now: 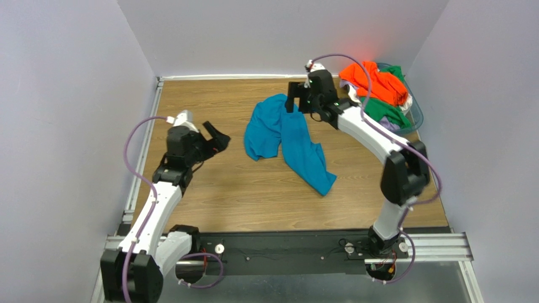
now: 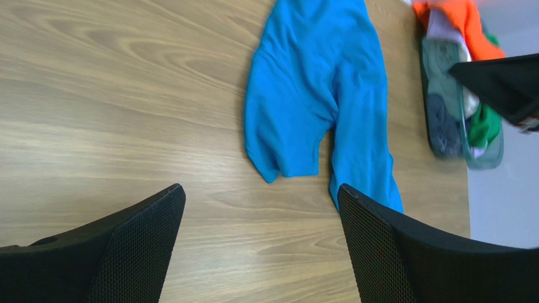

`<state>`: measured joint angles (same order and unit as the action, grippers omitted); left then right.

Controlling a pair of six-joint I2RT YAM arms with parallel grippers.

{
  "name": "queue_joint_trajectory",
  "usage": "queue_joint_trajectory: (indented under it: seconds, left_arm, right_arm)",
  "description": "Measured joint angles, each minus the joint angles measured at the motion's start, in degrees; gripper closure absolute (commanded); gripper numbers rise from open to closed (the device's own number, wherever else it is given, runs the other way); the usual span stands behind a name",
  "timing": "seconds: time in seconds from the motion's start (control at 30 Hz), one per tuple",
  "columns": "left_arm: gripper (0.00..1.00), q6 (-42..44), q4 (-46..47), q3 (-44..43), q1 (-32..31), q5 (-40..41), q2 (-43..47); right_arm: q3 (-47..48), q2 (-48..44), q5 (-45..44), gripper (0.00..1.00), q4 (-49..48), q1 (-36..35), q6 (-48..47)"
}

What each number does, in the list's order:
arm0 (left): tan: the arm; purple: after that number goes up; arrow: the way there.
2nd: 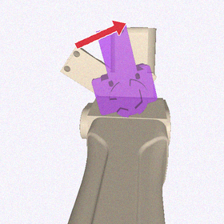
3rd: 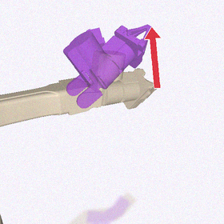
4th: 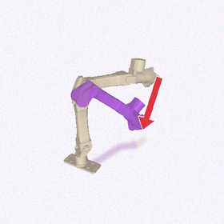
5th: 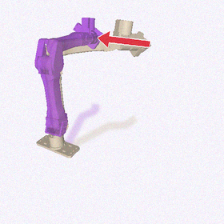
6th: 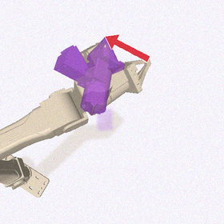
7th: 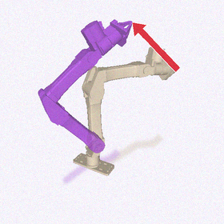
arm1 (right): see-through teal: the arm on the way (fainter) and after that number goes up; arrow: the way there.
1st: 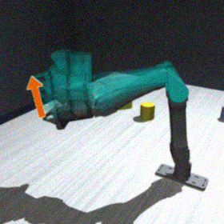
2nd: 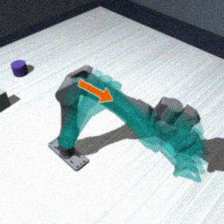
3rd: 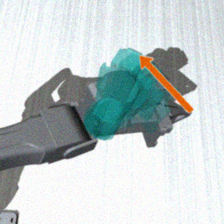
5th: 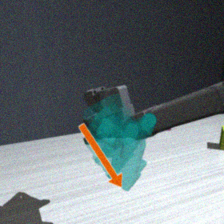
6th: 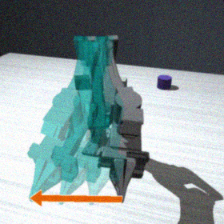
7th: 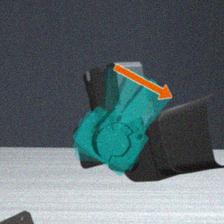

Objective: Fold and stack the t-shirts
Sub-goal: Move the tshirt to the center of the board, then flatten the tshirt out

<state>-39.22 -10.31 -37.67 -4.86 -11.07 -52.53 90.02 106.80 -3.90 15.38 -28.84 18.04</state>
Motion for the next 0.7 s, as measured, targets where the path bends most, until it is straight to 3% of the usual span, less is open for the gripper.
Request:
queue_joint_trajectory:
  seconds: [0.17, 0.4, 0.53, 0.7]
  left_arm:
    - [0.05, -1.4, 4.4, -1.7, -12.2, 1.9, -9.7]
    - [0.18, -2.3, 8.3, -5.8, -17.2, 3.0, -26.3]
    - [0.33, -2.4, 9.9, -8.8, -19.5, 2.9, -34.0]
    - [0.45, -2.5, 11.1, -10.6, -20.0, 2.9, -39.9]
  right_arm:
    - [-18.5, -22.8, -5.2, 0.0, -1.0, 0.0, 5.1]
    - [-44.9, -50.9, -5.2, 0.0, -2.5, 0.0, 13.9]
    - [-55.6, -60.0, -2.4, 0.0, -0.3, 0.0, 17.7]
    - [-58.7, -63.4, 0.7, 0.0, 1.6, 0.0, 21.0]
